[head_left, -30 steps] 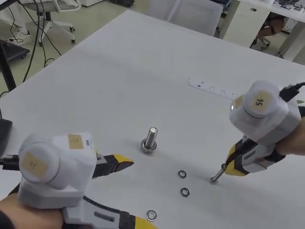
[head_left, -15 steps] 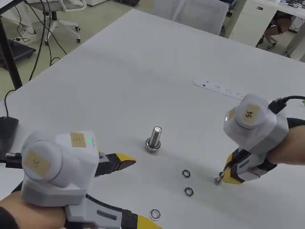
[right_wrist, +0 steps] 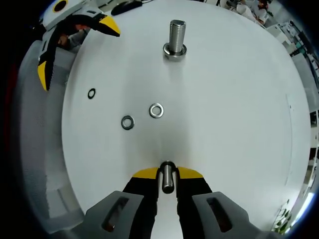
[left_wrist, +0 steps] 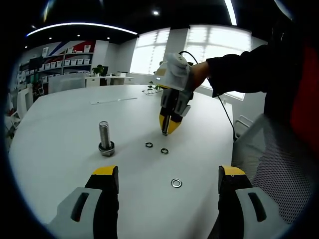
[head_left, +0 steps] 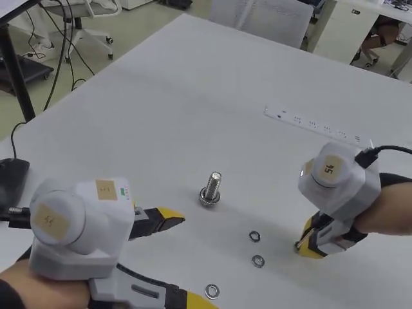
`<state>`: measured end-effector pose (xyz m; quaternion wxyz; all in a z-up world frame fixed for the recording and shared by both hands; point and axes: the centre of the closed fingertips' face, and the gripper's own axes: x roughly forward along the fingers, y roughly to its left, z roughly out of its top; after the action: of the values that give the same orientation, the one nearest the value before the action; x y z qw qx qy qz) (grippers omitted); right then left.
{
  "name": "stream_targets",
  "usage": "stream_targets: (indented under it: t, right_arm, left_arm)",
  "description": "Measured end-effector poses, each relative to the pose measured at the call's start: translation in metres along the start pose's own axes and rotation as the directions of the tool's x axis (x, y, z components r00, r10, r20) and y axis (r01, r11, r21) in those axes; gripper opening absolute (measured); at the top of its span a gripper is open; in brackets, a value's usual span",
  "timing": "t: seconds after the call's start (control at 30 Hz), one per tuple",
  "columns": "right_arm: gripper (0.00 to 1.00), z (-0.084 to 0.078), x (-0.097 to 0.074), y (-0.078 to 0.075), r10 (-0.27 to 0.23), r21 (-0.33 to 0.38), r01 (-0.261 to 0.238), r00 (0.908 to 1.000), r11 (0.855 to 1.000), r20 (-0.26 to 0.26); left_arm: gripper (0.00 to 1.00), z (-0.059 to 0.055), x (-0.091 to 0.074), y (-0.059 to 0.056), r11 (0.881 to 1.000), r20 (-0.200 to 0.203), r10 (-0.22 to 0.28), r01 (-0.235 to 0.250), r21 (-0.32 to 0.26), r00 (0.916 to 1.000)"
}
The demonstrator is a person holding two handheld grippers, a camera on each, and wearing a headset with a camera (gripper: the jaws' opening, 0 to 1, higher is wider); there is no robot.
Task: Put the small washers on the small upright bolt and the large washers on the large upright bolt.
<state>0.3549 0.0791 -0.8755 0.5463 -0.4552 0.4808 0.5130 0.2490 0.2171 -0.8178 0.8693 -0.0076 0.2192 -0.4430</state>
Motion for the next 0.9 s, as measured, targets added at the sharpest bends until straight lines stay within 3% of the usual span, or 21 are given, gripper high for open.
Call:
stream_targets:
  t: [0.57,0.9]
  right_arm:
    - [0.21,-0.005,0.0,0.003,-0.011,0.016,0.011,0.9999,1.0,0.004]
    - [0.22,-0.021,0.0,0.013,-0.006,0.071,0.005,0.9999,0.997,0.009]
  left_arm:
    - [0.82,0.001,-0.002,-0.003,1.0,0.0,0.004,-0.004,0.005,1.0]
    - [0.82,0.002,-0.002,-0.003,1.0,0.003,0.002,-0.002,0.007,1.0]
